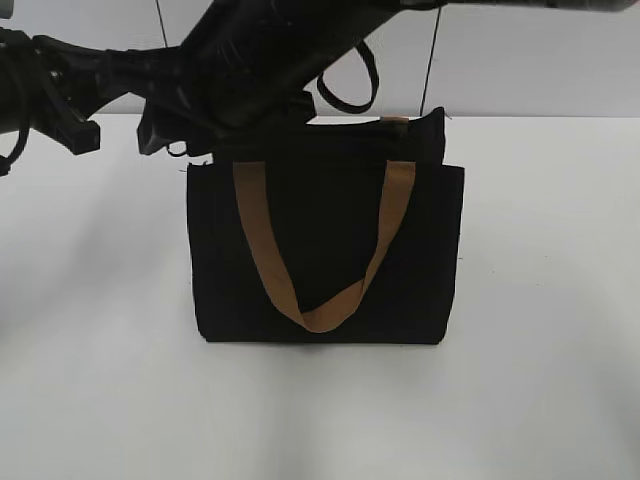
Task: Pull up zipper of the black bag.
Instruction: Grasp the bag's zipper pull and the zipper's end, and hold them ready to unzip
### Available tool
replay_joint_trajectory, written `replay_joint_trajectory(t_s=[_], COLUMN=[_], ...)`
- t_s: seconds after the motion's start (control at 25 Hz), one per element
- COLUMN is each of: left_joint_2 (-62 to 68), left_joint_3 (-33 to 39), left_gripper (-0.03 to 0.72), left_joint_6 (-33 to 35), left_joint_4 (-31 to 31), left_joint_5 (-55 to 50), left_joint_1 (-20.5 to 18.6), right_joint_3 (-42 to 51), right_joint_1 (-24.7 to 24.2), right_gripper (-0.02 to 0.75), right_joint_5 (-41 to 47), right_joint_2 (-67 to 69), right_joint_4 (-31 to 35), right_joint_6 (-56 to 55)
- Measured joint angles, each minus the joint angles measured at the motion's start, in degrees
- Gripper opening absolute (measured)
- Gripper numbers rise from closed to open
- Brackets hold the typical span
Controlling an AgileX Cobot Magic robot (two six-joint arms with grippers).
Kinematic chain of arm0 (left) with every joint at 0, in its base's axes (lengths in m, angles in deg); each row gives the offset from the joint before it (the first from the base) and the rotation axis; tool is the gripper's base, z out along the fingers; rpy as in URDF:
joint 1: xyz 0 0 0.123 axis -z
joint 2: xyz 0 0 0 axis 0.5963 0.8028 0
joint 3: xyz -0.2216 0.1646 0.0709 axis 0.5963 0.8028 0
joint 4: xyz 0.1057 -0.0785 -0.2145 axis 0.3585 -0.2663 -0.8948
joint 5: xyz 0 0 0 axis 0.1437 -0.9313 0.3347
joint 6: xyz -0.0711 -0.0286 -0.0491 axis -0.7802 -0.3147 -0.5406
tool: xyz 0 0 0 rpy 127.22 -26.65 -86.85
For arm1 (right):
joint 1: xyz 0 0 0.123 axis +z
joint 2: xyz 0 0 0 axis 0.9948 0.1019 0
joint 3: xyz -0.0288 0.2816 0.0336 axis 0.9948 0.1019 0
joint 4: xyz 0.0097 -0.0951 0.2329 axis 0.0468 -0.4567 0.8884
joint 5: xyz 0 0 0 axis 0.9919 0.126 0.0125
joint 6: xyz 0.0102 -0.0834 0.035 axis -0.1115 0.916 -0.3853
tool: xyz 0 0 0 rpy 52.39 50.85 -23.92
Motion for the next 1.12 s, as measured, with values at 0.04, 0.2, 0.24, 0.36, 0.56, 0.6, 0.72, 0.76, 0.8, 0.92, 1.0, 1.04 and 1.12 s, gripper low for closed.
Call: replay_joint_trajectory(t_s=[0.04,0.2,0.24,0.36,0.56,0.6,0.72,0.76,0.8,0.92,1.0,1.04,1.12], left_joint_2=[0.0,0.0,0.0,0.0,0.0,0.0,0.0,0.0,0.0,0.0,0.0,0.0,0.0], left_joint_3=[0.0,0.0,0.0,0.0,0.0,-0.01,-0.01,-0.01,-0.06,-0.11,-0.11,-0.11,-0.11], left_gripper=[0.022,0.022,0.022,0.022,0.022,0.022,0.022,0.022,0.022,0.022,0.022,0.022,0.022], left_joint_6=[0.0,0.0,0.0,-0.24,-0.56,-0.73,-0.93,-0.93,-1.04,-1.16,-1.83,-2.69,-4.89], left_joint_4=[0.0,-0.04,-0.04,-0.04,-0.04,-0.04,-0.04,-0.04,-0.07,-0.07,0.68,1.49,4.14], left_joint_5=[0.0,0.0,0.0,0.0,0.0,0.0,0.0,0.0,0.0,-0.42,-1.31,-1.86,-3.26], left_joint_1=[0.0,0.0,0.0,0.0,0.0,0.0,0.0,0.0,0.0,0.0,0.0,0.0,0.0], right_joint_3=[0.0,0.0,0.0,-0.19,-0.19,-0.19,-0.19,-0.19,-0.19,-0.19,-0.19,-0.19,-0.19], right_joint_1=[0.0,0.0,0.0,0.0,0.0,0.0,0.0,0.05,0.18,0.98,1.52,1.65,1.8], right_gripper=[0.315,0.314,0.314,0.314,0.26,0.223,0.071,0.032,0.0,-0.015,-0.015,-0.015,-0.015], right_joint_5=[-0.7,-2.89,-3.63,-5.13,-5.39,-5.52,-6.11,-6.36,-6.53,-6.6,-6.12,-5.44,-3.75], right_joint_2=[0.38,2.2,2.59,3.28,3.85,3.98,4.16,4.16,4.16,3.94,3.1,2.38,1.25], right_joint_4=[0.0,-0.09,-0.43,-3.35,-13.12,-14.32,-15.86,-15.99,-16.07,-16.23,-15.89,-15.45,-15.12], right_joint_6=[-0.44,-2.65,-3.62,-7.83,-17.69,-18.69,-19.76,-19.65,-19.15,-15.42,-12.5,-11.46,-9.61])
